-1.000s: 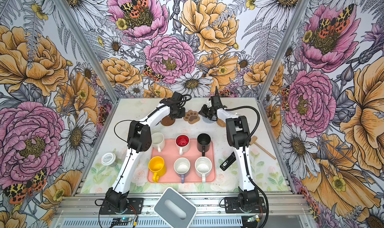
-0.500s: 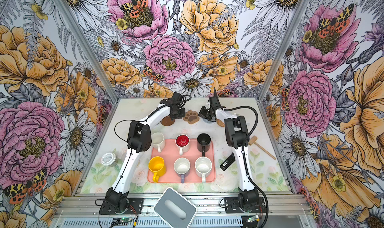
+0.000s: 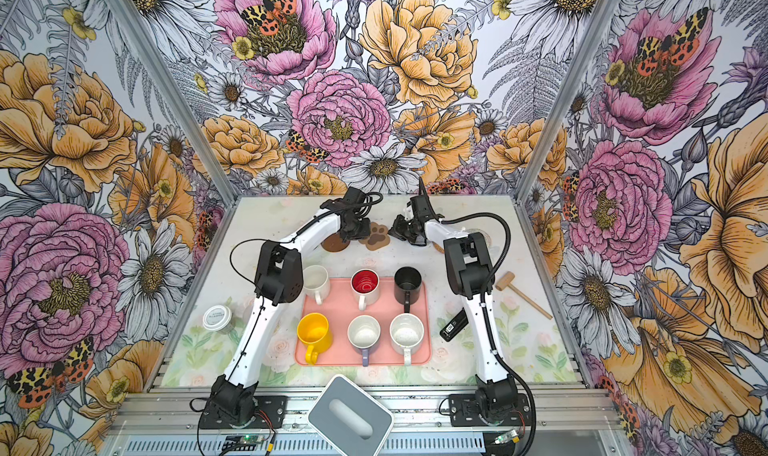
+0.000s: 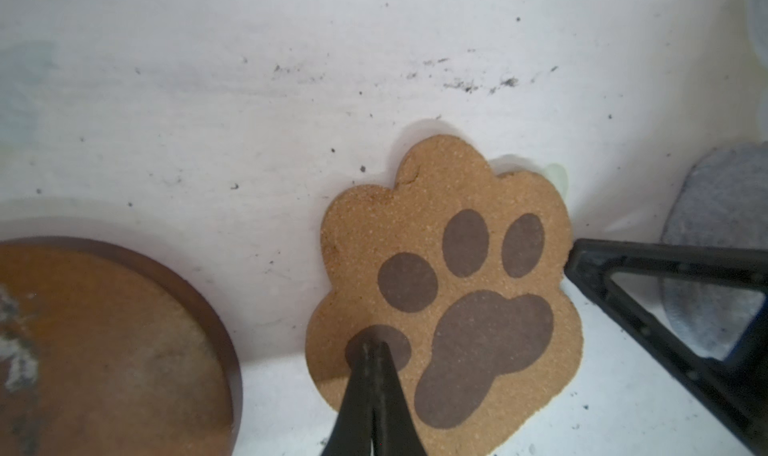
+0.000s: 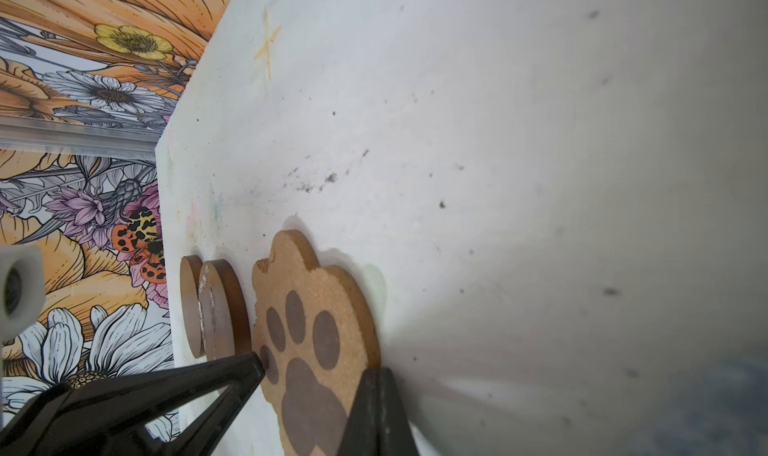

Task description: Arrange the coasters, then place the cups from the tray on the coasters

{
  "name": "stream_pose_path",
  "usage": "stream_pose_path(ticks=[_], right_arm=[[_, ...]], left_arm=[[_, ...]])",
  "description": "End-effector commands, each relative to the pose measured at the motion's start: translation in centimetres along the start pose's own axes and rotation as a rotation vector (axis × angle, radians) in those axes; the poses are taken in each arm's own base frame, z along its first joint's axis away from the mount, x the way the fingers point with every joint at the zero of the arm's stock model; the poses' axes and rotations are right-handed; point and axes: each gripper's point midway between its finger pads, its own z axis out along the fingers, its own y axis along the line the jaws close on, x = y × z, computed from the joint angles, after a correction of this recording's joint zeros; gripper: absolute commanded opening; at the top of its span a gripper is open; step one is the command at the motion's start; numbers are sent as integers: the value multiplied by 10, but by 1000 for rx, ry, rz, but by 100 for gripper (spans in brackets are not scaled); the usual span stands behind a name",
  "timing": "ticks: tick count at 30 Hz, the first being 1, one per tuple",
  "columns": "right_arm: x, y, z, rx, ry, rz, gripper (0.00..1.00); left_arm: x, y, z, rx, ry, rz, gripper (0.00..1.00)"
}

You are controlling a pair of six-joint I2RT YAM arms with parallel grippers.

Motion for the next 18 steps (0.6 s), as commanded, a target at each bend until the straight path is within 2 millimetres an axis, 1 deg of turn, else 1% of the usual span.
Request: stream_pose_path(ticks=[1,10,18], right_arm=[[31,-20,14,59,78,22,0],[45,-17,16,64,103,16,0],[48,-13,15,60,107,9,0]], left_arm=[[-13,0,-16,15,-41,-10,0],[-13,1,-16,11,-39,-12,0],[-17,-2,-22,17,-52,-12,0]])
